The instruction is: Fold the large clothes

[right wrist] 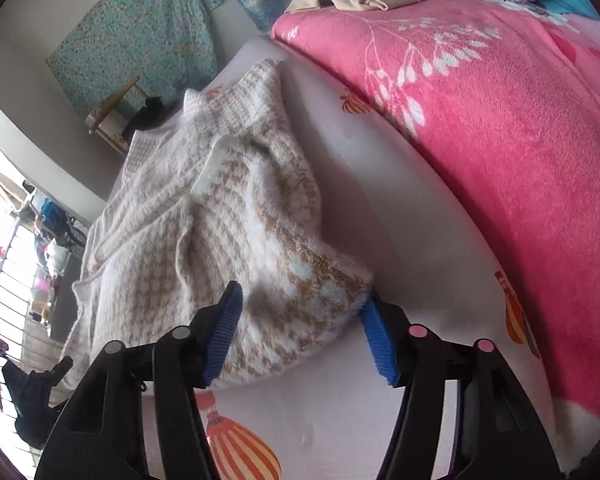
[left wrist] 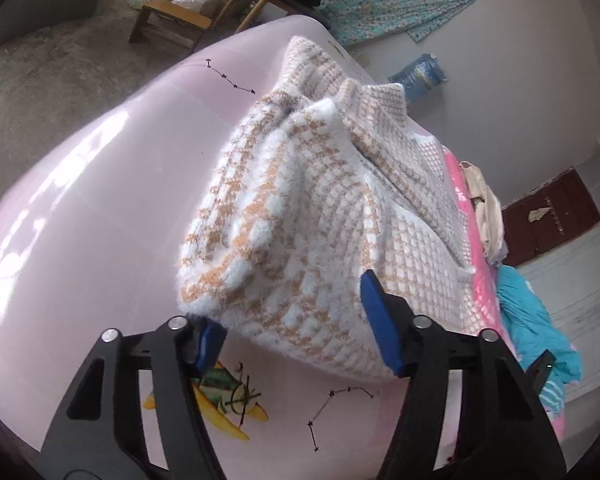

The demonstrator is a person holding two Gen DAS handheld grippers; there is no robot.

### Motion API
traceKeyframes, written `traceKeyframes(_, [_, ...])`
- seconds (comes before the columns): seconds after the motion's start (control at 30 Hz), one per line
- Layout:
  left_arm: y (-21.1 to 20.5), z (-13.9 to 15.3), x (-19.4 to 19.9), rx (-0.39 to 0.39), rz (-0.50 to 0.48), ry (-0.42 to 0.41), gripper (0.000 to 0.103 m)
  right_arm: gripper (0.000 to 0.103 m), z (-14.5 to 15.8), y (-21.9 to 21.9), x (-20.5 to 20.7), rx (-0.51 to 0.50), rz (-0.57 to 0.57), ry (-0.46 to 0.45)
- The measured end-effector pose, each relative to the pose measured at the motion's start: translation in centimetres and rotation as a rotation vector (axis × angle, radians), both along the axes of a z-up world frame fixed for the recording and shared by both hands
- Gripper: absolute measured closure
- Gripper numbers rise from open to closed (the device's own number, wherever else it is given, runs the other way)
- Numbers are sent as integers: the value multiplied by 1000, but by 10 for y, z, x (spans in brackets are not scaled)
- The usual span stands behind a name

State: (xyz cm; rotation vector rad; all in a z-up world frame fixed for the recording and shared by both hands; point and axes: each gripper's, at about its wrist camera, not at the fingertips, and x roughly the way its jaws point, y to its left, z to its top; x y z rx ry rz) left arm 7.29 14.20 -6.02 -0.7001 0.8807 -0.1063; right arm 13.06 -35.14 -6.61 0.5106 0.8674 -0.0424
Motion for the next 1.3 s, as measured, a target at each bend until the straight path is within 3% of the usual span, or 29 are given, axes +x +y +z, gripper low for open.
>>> traceKeyframes(0.1, [-11, 10, 6, 158, -1, 3, 86, 81, 15, 10, 4, -72, 8, -41])
traceKeyframes(0.17, [-20, 31, -4, 250, -12, -63, 92, 84, 38, 18, -5, -162, 17, -102])
traceKeyframes(0.23, [-25, 54, -19, 313, -29, -124, 94, 87, 58, 19, -13, -187, 24, -144])
traceKeyframes(0.33, [-24, 77, -37, 322, -62, -169, 94, 92, 80, 10, -30, -194, 23, -187])
traceKeyframes(0.43, [-21, 83, -53, 307, -101, -160, 94, 92, 90, -2, -48, -167, 50, -191])
traceKeyframes(0.53, [-4, 60, -59, 241, -110, -71, 89, 89, 67, -10, -45, -111, 131, -90])
traceKeyframes(0.6, [17, 28, -55, 155, -95, 27, 75, 74, 37, -21, -38, -63, 149, 34])
traceKeyframes(0.67, [43, 2, -55, 34, -56, 101, 68, 67, 20, -40, -37, 24, 132, 106])
traceKeyframes(0.7, [55, -3, -59, -14, -27, 103, 66, 65, 20, -52, -38, 61, 120, 113])
traceKeyframes(0.77, [72, 1, -66, -16, 21, 76, 63, 58, 31, -69, -44, 88, 105, 86])
traceKeyframes(0.87, [93, 22, -73, 83, 111, 15, 64, 51, 57, -84, -49, 21, 46, 25])
traceKeyframes(0.93, [96, 35, -67, 129, 115, -21, 64, 51, 69, -84, -41, 5, 50, -17])
traceKeyframes(1.03, [69, 53, -33, 230, 18, -65, 63, 51, 75, -57, -7, -41, 137, -34])
traceKeyframes(1.1, [40, 57, 3, 289, -78, -54, 58, 51, 72, -31, 21, -90, 225, -33])
traceKeyframes(1.2, [-4, 54, 46, 452, -173, -26, 58, 51, 60, 5, 60, -192, 306, -8])
traceKeyframes(1.3, [-33, 43, 76, 625, -209, 2, 58, 51, 45, 26, 87, -304, 347, 33])
